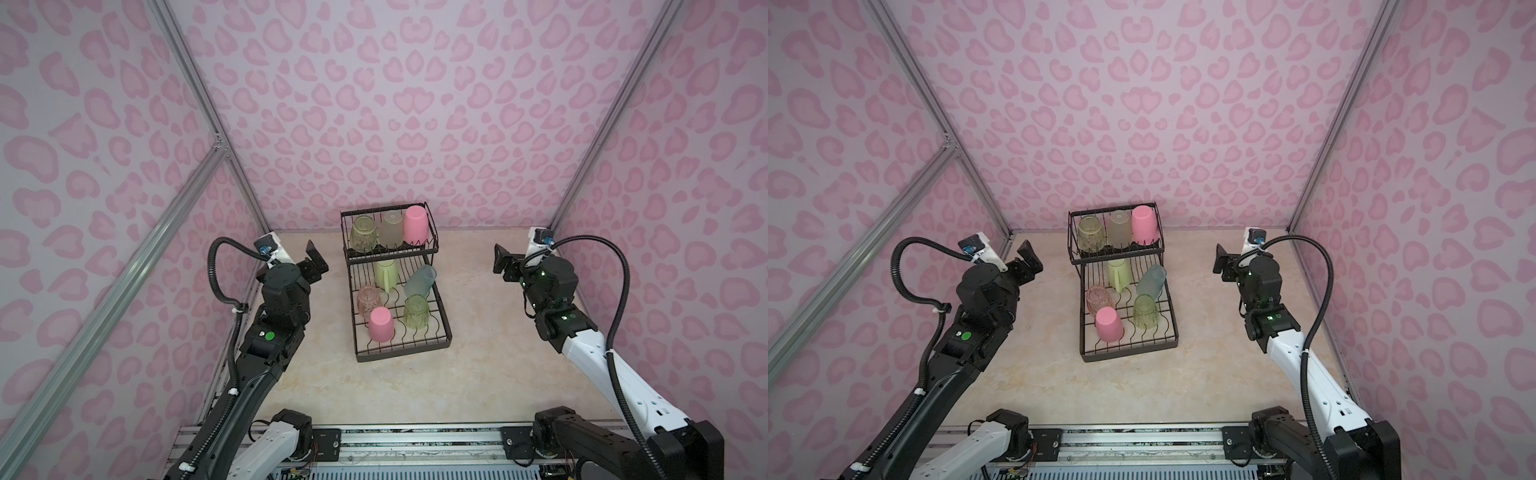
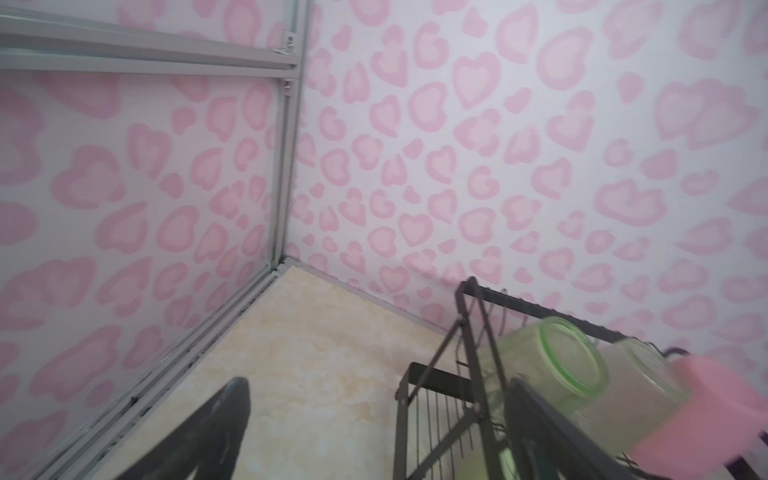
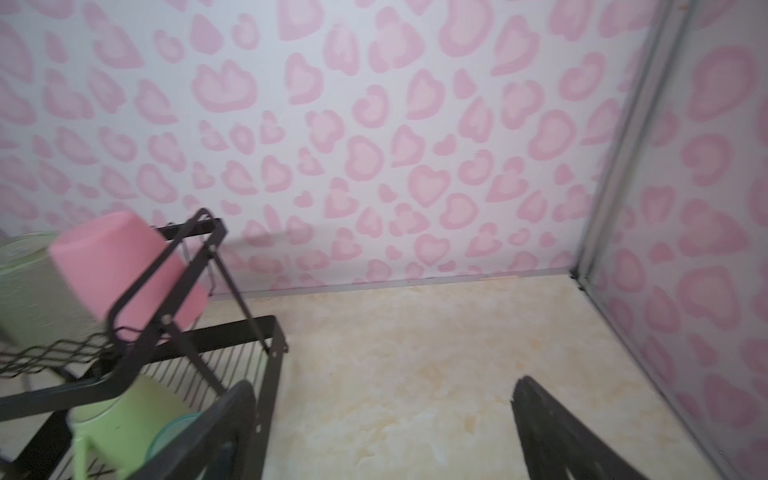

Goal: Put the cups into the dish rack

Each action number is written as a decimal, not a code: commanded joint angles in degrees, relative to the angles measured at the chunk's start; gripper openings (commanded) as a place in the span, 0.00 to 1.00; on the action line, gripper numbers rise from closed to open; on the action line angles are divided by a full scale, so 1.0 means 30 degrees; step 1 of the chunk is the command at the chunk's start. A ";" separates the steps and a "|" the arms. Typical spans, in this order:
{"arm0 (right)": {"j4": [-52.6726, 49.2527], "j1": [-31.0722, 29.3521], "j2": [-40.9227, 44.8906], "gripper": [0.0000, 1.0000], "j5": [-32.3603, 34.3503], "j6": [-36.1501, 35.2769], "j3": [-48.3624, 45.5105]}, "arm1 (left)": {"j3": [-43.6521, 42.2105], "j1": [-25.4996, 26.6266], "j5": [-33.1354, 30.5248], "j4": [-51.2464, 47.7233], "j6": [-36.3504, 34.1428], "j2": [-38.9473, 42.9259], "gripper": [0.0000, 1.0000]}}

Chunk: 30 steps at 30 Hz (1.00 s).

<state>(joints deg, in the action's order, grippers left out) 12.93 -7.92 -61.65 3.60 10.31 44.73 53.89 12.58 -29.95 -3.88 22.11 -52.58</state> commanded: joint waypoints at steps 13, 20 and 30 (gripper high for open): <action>1.0214 0.5365 -0.2747 0.94 0.1814 0.0774 -0.7840 | -0.6559 -0.7673 0.1576 0.3910 0.3795 -0.3245 0.97; 1.0400 0.5248 -0.4573 0.94 0.0505 0.0742 -0.7535 | -0.7818 -0.9027 0.2934 0.6017 0.4720 -0.5732 0.97; 1.0665 0.4994 -0.4593 0.94 0.0571 -0.0080 -0.7706 | -0.8116 -0.9029 0.3954 0.8385 0.1929 -0.7209 0.97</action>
<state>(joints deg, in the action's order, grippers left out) 43.79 7.25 -75.20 5.69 11.33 21.28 30.20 -14.50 -19.44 15.92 31.11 -73.49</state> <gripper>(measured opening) 0.944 0.971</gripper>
